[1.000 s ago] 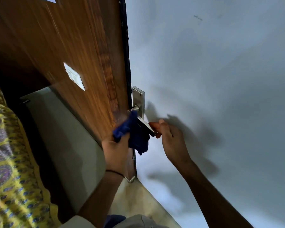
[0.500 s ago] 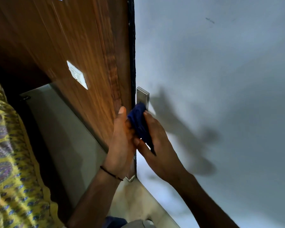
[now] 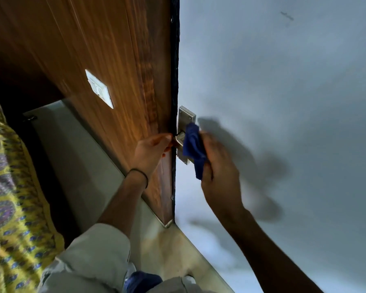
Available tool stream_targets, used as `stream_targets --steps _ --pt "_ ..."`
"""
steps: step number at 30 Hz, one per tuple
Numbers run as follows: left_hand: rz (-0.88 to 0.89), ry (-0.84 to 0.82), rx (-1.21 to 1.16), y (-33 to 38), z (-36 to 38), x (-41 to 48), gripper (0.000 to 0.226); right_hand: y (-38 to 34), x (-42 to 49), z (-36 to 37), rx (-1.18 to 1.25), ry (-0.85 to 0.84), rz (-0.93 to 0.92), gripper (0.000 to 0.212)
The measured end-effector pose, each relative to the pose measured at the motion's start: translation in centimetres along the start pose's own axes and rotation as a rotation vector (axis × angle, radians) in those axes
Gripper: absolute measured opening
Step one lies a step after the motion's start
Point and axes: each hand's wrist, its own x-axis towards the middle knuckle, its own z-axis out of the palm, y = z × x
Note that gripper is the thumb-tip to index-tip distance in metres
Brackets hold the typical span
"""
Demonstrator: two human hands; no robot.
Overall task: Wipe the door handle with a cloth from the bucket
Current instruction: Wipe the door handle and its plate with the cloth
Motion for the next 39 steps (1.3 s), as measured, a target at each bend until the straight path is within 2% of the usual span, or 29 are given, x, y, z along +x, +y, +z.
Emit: stream_targets --steps 3,5,8,10,12,14,16,18,24,28,33,39 --pt "-0.001 -0.054 0.016 0.2 0.3 1.5 0.015 0.1 -0.8 1.3 -0.227 -0.22 -0.1 0.055" --pt "-0.021 -0.111 -0.012 0.3 -0.2 2.1 0.011 0.2 -1.2 0.7 -0.222 -0.26 -0.146 0.055" --pt "-0.052 -0.169 -0.058 -0.1 -0.8 2.6 0.007 0.2 -1.0 -1.7 -0.11 -0.148 -0.054 0.062" --pt "-0.057 -0.165 -0.073 -0.4 -0.7 2.8 0.008 -0.1 -0.5 -3.3 -0.135 0.013 -0.001 0.058" --pt "-0.069 -0.158 -0.086 -0.7 -0.5 2.8 0.011 -0.4 0.1 -3.2 -0.193 0.082 -0.009 0.053" --pt "-0.082 -0.159 -0.097 -0.9 -0.5 2.9 0.014 0.0 -0.1 -1.4 -0.256 -0.011 -0.056 0.05" --pt "-0.082 -0.157 -0.091 -1.1 -0.5 3.1 0.016 0.9 -1.4 1.2 -0.319 -0.2 -0.098 0.051" --pt "-0.069 -0.161 -0.084 -1.0 -0.5 3.2 0.017 1.7 -1.7 2.6 -0.336 -0.284 -0.135 0.052" --pt "-0.09 -0.129 -0.123 -1.3 -0.5 3.5 0.02 1.5 1.7 3.8 -0.247 -0.29 -0.186 0.05" --pt "-0.075 -0.162 -0.106 -1.5 -0.8 3.7 0.016 3.3 -0.9 1.6 -0.17 -0.295 -0.197 0.053" --pt "-0.08 -0.142 -0.14 -1.5 -0.6 3.8 0.007 3.7 -3.0 0.0 -0.133 -0.255 -0.206 0.045" --pt "-0.065 -0.141 -0.071 -1.3 -0.5 3.9 0.029 1.6 1.2 3.2 -0.106 -0.244 -0.17 0.032"
